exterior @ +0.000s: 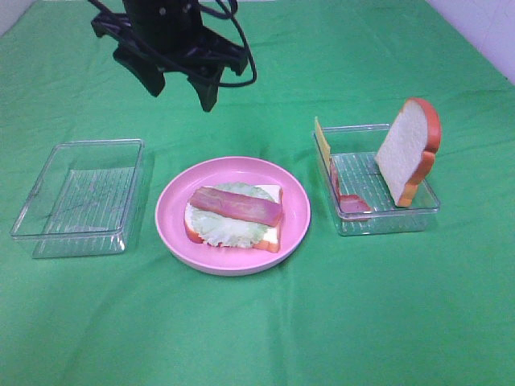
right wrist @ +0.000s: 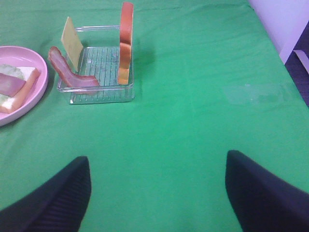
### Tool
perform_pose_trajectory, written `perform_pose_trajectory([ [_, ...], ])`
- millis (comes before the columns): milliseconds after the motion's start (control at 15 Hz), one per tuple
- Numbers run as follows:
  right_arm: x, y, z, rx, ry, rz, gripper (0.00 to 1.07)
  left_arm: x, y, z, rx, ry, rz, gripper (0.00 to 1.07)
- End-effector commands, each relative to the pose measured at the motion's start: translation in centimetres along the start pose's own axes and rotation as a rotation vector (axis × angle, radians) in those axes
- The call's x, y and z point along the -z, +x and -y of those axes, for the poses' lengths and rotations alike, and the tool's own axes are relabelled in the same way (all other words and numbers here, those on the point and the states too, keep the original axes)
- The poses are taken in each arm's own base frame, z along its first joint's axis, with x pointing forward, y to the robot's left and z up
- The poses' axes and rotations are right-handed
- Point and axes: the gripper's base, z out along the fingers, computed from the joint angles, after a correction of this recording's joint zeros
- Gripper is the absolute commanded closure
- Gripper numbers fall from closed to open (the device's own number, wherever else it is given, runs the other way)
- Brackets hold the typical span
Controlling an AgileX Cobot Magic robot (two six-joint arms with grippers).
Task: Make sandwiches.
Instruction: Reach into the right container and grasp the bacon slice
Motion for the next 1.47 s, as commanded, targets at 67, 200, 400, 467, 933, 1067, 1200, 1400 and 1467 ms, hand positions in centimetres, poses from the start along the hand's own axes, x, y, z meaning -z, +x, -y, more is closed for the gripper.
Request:
perform_pose_trajectory([
  [67,0.1,0.0,0.0,0.008,0.005,0.024,0.34,5.1,1.0,-0.3,0.009,0.035,0.033,0.4],
  [200,0.1,0.0,0.0,0.008,0.005,0.024,0.34,9.9,1.8,-0.6,0.001,0.085,0.129,0.4],
  [400,0.1,0.0,0.0,0.008,0.005,0.024,0.34,16.6,3.8,-1.3,0.007,0.141,0.271,0.4],
  [467,0.1,0.0,0.0,0.008,0.005,0.024,0.34,18.0,4.6,-1.5,0.005,0.151,0.297,0.4],
  [933,0.1,0.0,0.0,0.008,0.005,0.024,0.34,19.5,17.9,-4.2,0.002,0.129,0.205,0.4],
  [1067,0.1,0.0,0.0,0.008,0.005,0.024,0.34,19.3,21.1,-4.8,0.0,0.12,0.199,0.4],
  [1200,0.1,0.0,0.0,0.008,0.005,0.024,0.34,19.0,25.5,-5.6,0.001,0.122,0.211,0.4],
  [1400,0.1,0.0,0.0,0.008,0.005,0.024,0.34,18.8,32.3,-6.9,0.004,0.14,0.315,0.4],
  [1467,0.1,0.0,0.0,0.008,0.005,0.024,0.34,18.9,34.1,-7.2,-0.004,0.146,0.358,0.4],
])
